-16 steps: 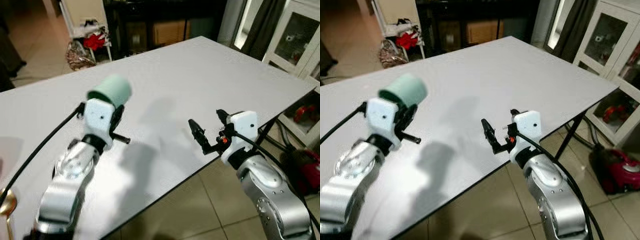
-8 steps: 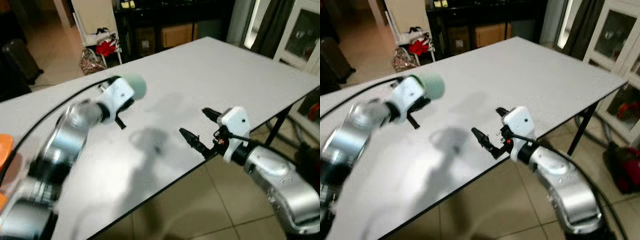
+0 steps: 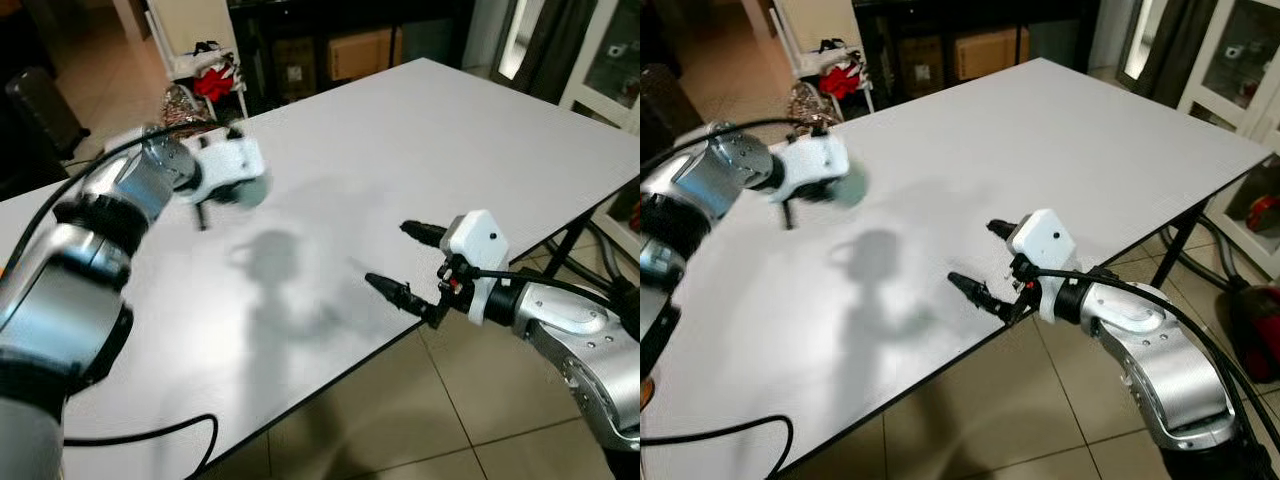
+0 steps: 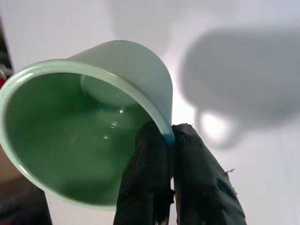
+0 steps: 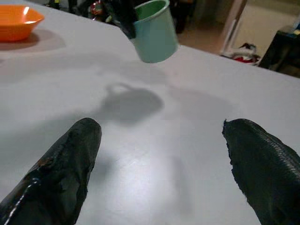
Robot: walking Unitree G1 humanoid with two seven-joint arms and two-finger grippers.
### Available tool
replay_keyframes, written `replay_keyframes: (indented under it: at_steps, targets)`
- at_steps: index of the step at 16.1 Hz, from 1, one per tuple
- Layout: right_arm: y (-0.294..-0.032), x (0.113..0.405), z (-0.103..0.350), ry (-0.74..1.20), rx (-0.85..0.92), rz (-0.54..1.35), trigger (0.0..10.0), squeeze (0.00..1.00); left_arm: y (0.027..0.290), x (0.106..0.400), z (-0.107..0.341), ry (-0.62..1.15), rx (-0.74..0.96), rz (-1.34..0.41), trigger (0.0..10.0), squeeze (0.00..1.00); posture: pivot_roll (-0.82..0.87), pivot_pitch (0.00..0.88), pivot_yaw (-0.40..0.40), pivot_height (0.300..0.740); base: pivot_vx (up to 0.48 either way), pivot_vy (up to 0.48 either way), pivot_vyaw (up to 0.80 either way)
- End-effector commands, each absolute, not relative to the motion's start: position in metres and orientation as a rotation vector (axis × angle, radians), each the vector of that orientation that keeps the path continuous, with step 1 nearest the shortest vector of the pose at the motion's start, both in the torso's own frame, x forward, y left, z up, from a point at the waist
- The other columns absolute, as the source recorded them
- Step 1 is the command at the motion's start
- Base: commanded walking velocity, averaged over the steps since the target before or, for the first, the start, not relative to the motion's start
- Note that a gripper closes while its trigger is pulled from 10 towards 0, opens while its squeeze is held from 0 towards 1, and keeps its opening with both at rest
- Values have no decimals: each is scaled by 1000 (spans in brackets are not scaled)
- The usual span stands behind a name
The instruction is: Setting the table
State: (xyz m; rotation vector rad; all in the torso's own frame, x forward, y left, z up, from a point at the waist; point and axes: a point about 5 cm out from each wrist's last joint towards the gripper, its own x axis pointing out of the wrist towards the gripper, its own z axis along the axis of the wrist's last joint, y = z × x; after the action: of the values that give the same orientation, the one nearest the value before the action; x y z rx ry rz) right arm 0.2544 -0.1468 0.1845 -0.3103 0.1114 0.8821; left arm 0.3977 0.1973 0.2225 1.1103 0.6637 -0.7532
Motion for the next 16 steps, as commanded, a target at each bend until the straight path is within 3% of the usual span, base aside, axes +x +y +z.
replay_keyframes:
  at_steps: [1,7,16]
  targets:
    - [-145,251,185,120,-309,911,10000,0,201,399,227,687,1162,-731,10000,0,-96,0,143,740,0,0,0]
    - [-144,238,183,169,-273,961,10000,0,192,402,222,798,1320,-767,10000,0,-117,8,171,740,0,0,0]
    - [-143,229,180,200,-252,970,10000,0,190,395,205,923,1357,-869,10000,0,-122,35,193,740,0,0,0]
